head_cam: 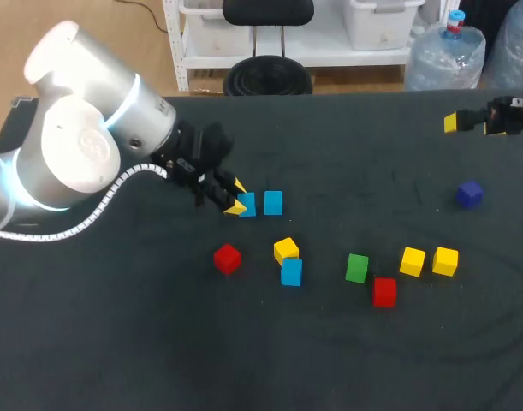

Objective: Place the blue cubes, place green cubes on the blue cubes, place the yellow cubes on the green cubes, then place the red cubes on the yellow cubes, and place purple cube on the red cubes.

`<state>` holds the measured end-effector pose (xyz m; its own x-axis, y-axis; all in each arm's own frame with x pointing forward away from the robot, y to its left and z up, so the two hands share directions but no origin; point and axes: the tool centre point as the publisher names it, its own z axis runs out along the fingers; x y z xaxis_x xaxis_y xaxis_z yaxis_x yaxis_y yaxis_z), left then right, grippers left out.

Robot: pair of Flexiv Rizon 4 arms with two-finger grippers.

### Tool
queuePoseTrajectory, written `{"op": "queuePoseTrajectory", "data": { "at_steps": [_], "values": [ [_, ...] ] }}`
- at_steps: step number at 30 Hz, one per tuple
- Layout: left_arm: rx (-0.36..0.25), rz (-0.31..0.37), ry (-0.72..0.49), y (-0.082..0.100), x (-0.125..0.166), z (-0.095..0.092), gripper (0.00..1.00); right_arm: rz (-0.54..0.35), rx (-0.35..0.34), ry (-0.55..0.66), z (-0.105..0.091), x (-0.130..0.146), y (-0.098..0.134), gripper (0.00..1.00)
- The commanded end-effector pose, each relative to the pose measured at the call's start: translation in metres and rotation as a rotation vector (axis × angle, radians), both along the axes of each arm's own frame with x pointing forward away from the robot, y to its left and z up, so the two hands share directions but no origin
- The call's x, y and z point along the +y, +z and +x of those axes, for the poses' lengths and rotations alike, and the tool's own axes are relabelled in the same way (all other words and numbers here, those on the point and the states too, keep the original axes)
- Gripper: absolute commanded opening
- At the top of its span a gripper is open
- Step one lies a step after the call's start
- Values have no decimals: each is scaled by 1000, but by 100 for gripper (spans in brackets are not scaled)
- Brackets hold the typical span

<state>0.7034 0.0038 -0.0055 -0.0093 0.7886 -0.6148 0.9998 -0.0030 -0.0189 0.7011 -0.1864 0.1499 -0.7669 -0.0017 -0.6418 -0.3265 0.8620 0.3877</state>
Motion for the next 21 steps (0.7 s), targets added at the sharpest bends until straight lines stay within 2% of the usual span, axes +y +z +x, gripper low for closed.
{"op": "queuePoseTrajectory", "data": {
  "at_steps": [1,21],
  "values": [
    [-1,2,3,1,0,-1,0,-4,-1,-5,-1,1,0,100],
    [-3,4,5,-1,0,2,0,-4,-1,-5,-1,1,0,100]
  ]
}}
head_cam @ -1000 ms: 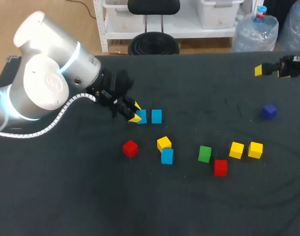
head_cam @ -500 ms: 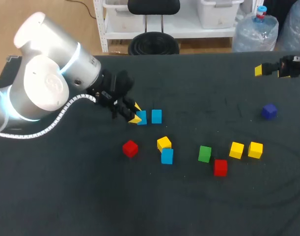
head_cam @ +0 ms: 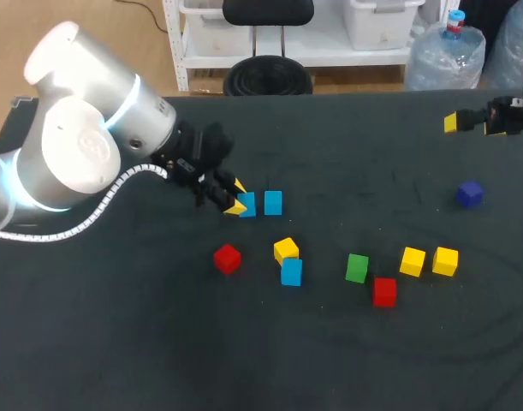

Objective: Place the blue cubes, place green cubes on the blue cubes, place the yellow cubes on the green cubes, then place the red cubes on the yellow cubes, and place purple cube on the red cubes.

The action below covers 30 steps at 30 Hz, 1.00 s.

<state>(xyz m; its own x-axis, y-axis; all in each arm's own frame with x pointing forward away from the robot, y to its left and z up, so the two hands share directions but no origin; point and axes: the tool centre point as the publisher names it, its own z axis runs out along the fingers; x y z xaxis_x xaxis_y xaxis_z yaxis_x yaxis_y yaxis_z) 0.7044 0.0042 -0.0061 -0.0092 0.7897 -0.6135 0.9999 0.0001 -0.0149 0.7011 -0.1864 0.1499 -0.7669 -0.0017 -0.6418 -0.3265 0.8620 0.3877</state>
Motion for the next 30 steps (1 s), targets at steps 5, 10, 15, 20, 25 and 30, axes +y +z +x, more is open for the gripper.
{"op": "queuePoseTrajectory", "data": {
  "at_steps": [5,10,15,20,25,30],
  "values": [
    [0,6,11,0,0,2,25,-4,-1,-5,-1,1,0,100],
    [0,8,13,0,0,2,25,-4,-1,-5,-1,1,0,100],
    [0,8,12,0,0,2,17,-4,-1,-5,-1,1,0,100],
    [-1,9,11,0,0,2,20,-4,-1,-5,-1,1,0,100],
    [-2,10,9,0,-1,2,24,-4,-1,-5,-1,1,0,100],
    [-2,16,9,0,-1,2,86,-4,-1,-5,-1,1,0,100]
  ]
}}
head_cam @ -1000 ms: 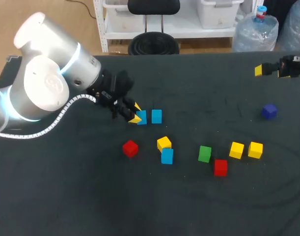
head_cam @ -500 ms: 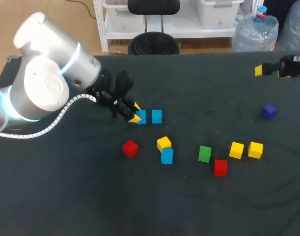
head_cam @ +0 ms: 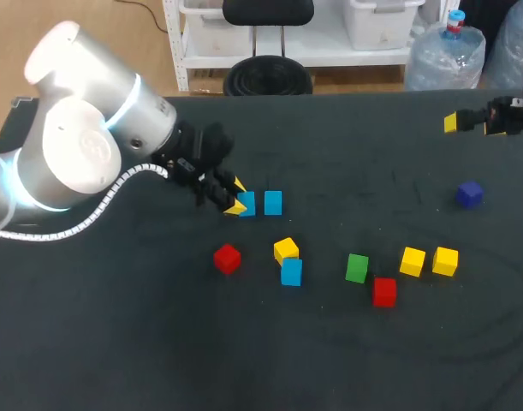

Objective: Place the blue cubes, place green cubes on the blue cubes, place the yellow cubes on the green cubes, then place the red cubes on the yellow cubes, and place purple cube on the red cubes.

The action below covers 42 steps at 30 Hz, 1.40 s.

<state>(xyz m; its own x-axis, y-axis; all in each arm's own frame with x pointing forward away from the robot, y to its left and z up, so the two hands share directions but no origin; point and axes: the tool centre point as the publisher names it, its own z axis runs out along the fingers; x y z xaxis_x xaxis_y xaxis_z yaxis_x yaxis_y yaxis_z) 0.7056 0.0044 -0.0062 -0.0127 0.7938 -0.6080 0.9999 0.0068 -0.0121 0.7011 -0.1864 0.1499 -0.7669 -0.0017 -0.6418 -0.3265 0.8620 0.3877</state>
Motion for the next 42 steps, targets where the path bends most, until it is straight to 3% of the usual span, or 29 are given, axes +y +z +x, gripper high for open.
{"op": "queuePoseTrajectory", "data": {
  "at_steps": [1,7,24,42],
  "values": [
    [1,10,4,0,-1,0,89,-4,-1,-5,-1,1,0,100],
    [-2,10,9,1,-1,1,99,-4,-1,-5,-1,1,0,100],
    [-22,-4,70,31,7,0,100,-4,-1,-5,-1,1,0,100],
    [50,-92,323,79,38,-6,100,-4,-1,-5,-1,1,0,100]
  ]
}}
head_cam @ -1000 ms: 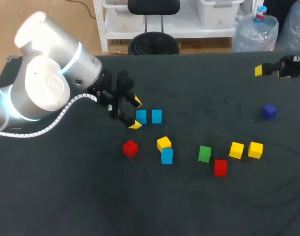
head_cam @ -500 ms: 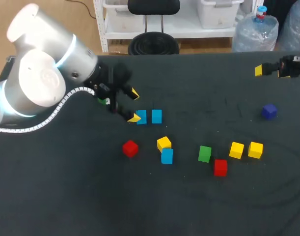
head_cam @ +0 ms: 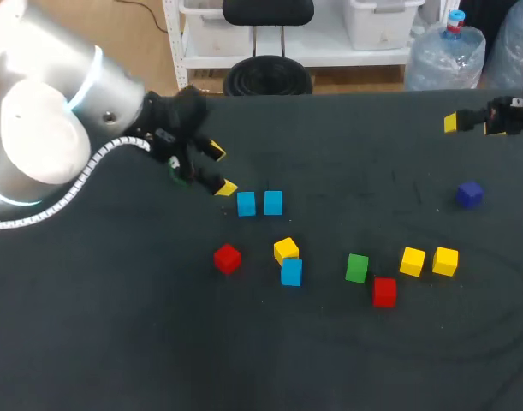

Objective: Place the blue cubes, place green cubes on the blue cubes, place the yellow cubes on the green cubes, then place the red cubes on the yellow cubes, and place purple cube on the red cubes.

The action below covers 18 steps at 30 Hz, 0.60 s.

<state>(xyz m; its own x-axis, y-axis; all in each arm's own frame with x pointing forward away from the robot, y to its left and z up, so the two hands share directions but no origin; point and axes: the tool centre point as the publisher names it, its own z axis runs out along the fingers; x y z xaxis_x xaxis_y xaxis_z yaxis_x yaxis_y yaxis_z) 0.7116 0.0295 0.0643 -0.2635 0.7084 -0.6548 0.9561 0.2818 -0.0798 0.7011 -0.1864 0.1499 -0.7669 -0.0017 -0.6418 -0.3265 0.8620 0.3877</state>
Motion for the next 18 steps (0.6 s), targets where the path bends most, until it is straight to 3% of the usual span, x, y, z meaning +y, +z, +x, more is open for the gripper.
{"op": "queuePoseTrajectory", "data": {
  "at_steps": [1,18],
  "values": [
    [-9,-22,61,11,15,-12,100,-4,-1,-5,-1,1,0,100],
    [19,-99,283,37,52,-33,100,-4,-1,-5,-1,1,0,100]
  ]
}}
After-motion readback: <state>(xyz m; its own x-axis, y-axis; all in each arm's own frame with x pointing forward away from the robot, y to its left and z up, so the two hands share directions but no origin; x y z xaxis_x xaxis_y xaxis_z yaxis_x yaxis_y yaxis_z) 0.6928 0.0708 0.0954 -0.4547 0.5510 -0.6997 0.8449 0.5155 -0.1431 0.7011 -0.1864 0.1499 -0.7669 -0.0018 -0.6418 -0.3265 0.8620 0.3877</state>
